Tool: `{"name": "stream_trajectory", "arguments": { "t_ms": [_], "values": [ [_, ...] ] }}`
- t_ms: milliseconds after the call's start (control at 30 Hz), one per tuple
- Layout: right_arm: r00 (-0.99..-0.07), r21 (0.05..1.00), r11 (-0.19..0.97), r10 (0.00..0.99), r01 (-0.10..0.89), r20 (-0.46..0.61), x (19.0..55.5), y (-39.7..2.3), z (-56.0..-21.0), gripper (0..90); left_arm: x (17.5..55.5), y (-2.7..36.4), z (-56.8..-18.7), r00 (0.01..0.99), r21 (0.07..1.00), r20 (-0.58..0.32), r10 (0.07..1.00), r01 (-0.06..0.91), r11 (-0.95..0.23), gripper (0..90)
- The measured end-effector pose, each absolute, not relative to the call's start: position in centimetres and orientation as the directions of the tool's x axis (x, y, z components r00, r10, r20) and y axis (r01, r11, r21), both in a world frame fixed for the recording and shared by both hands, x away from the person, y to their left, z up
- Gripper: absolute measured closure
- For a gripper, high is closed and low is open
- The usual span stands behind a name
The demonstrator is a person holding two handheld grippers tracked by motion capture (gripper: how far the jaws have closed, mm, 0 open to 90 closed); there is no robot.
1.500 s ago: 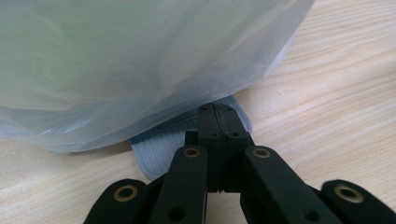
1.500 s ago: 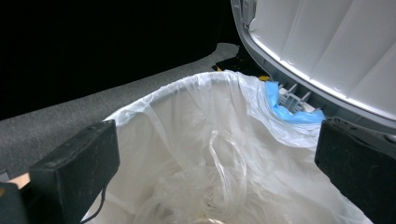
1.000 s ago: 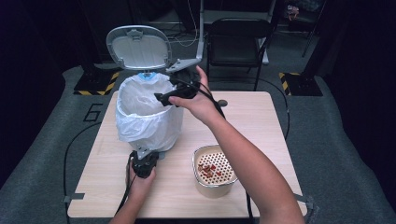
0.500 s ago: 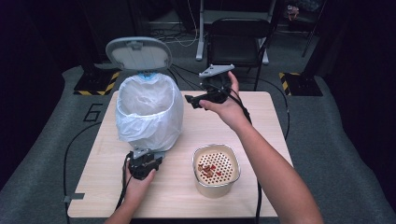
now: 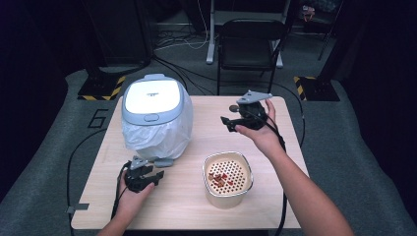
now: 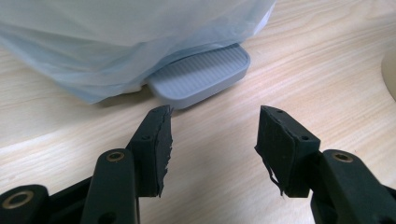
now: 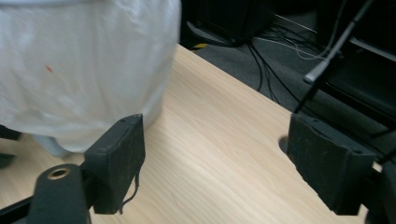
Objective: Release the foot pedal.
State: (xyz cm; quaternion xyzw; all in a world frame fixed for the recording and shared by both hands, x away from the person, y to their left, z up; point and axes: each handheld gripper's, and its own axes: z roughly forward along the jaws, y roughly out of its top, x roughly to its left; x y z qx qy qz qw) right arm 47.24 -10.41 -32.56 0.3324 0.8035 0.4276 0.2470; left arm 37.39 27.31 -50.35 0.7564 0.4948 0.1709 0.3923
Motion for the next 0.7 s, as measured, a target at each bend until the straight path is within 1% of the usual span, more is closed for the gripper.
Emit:
{"name": "stream_trajectory", "arguments": {
  "t_ms": [33,100,133,167,200,233,267,333,367,500,567,600,700],
  "values": [
    [-0.632,0.854,0.400,0.767,0.333,-0.113,46.9,-11.8,-33.5,22.0,37.3,27.6,-50.3,0.444,0.768,-0.134,0.886,0.612,-0.190,44.7],
    [-0.616,0.854,0.391,0.780,0.343,-0.110,46.8,-12.5,-34.0,22.0,37.2,28.2,-50.2,0.439,0.780,-0.133,0.889,0.600,-0.179,44.4],
    [-0.596,0.857,0.366,0.798,0.362,-0.089,46.5,-13.8,-34.9,22.2,37.2,28.7,-50.2,0.425,0.782,-0.137,0.895,0.601,-0.165,43.8],
    [-0.596,0.857,0.366,0.798,0.362,-0.089,46.5,-13.8,-34.9,22.2,37.2,29.0,-50.2,0.417,0.783,-0.137,0.899,0.601,-0.159,43.8],
    [-0.572,0.863,0.332,0.818,0.381,-0.062,46.1,-15.2,-35.8,22.3,37.3,29.4,-50.3,0.399,0.790,-0.147,0.905,0.598,-0.135,43.6],
    [-0.572,0.863,0.332,0.818,0.381,-0.062,46.1,-15.2,-35.8,22.3,37.4,29.8,-50.3,0.393,0.784,-0.151,0.907,0.607,-0.133,43.6],
    [-0.547,0.860,0.320,0.835,0.397,-0.058,45.7,-16.3,-36.8,22.3,37.5,30.4,-50.5,0.371,0.788,-0.150,0.917,0.604,-0.116,42.9],
    [-0.539,0.857,0.328,0.839,0.397,-0.072,45.5,-16.8,-37.4,22.3,37.6,30.6,-50.5,0.366,0.787,-0.148,0.919,0.607,-0.115,42.1],
    [-0.520,0.848,0.337,0.850,0.410,-0.086,45.1,-17.7,-38.5,22.3,37.7,31.1,-50.6,0.355,0.786,-0.149,0.923,0.609,-0.107,41.8],
    [-0.501,0.823,0.356,0.859,0.442,-0.102,44.1,-19.0,-40.7,22.3,37.9,31.8,-51.0,0.330,0.781,-0.158,0.931,0.618,-0.086,41.3],
    [-0.500,0.823,0.359,0.859,0.440,-0.108,43.9,-19.2,-41.1,22.3,37.9,32.0,-51.1,0.325,0.778,-0.159,0.932,0.623,-0.085,41.3],
    [-0.490,0.816,0.369,0.863,0.446,-0.123,43.2,-19.7,-42.0,22.3,38.0,32.1,-51.2,0.322,0.773,-0.166,0.932,0.629,-0.080,41.1],
    [-0.481,0.818,0.358,0.869,0.449,-0.117,42.4,-20.0,-42.6,22.3,38.1,32.3,-51.3,0.308,0.772,-0.184,0.933,0.634,-0.057,41.0]
  ]
}}
